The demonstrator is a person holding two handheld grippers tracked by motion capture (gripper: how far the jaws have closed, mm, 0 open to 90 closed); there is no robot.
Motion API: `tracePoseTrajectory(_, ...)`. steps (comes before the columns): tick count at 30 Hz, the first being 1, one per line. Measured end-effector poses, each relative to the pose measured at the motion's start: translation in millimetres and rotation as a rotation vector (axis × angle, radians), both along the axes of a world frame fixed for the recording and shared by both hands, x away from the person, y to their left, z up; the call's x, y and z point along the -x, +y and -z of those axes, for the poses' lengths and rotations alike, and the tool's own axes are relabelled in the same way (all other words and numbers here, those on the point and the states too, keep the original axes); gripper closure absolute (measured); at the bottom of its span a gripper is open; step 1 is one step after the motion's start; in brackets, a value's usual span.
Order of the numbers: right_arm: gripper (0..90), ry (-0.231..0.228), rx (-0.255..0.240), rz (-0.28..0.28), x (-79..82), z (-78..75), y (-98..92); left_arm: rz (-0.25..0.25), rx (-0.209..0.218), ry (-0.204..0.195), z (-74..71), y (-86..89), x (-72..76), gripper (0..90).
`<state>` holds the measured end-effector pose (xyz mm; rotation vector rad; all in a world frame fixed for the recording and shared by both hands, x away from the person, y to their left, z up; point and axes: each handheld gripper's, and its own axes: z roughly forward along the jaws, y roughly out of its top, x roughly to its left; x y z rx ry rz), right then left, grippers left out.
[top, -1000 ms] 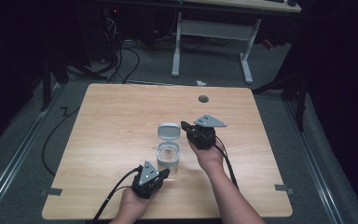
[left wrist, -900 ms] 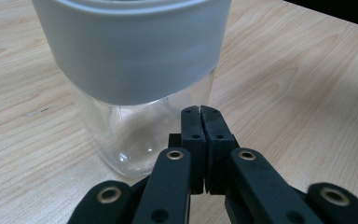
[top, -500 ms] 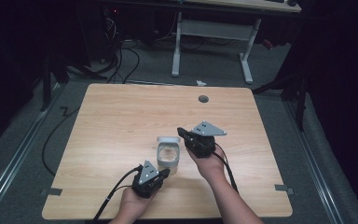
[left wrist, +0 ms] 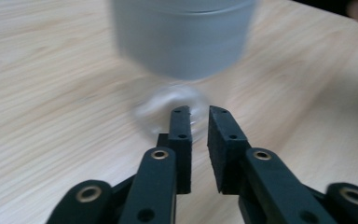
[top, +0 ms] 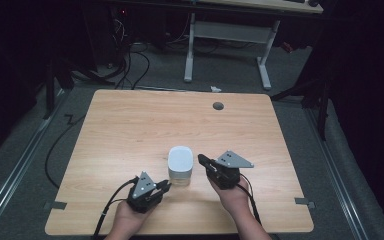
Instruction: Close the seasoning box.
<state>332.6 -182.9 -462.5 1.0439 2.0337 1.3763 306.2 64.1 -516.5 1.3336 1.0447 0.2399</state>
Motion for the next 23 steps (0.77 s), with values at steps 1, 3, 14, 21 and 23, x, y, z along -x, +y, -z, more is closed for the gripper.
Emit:
tracePoseTrajectory(1, 85.9, 0.007, 0.001, 0.01, 2.0, 4.4, -6.6, -0.018, -0.007, 0.001, -0.7, 7.7, -3.6, 75.9)
tracePoseTrajectory(3, 83.3, 0.026, 0.007, 0.045, 5.4, 15.1, -21.3, -0.073, -0.043, -0.016, 0.5, 23.6, -11.5, 70.2)
tracePoseTrajectory(14, 65.7, 0.019, 0.03, 0.328, 43.4, 51.8, -120.5, -0.301, -0.115, 0.037, 22.5, 111.1, -14.5, 54.7)
tracePoseTrajectory(21, 65.3, 0.046, 0.055, 0.317, 34.7, 56.1, -115.3, -0.305, -0.098, 0.018, 19.6, 111.0, -10.5, 53.1)
tracePoseTrajectory(23, 64.5, 0.045, 0.054, 0.31, 32.6, 56.1, -112.1, -0.309, -0.094, 0.018, 19.3, 113.4, -9.4, 53.0)
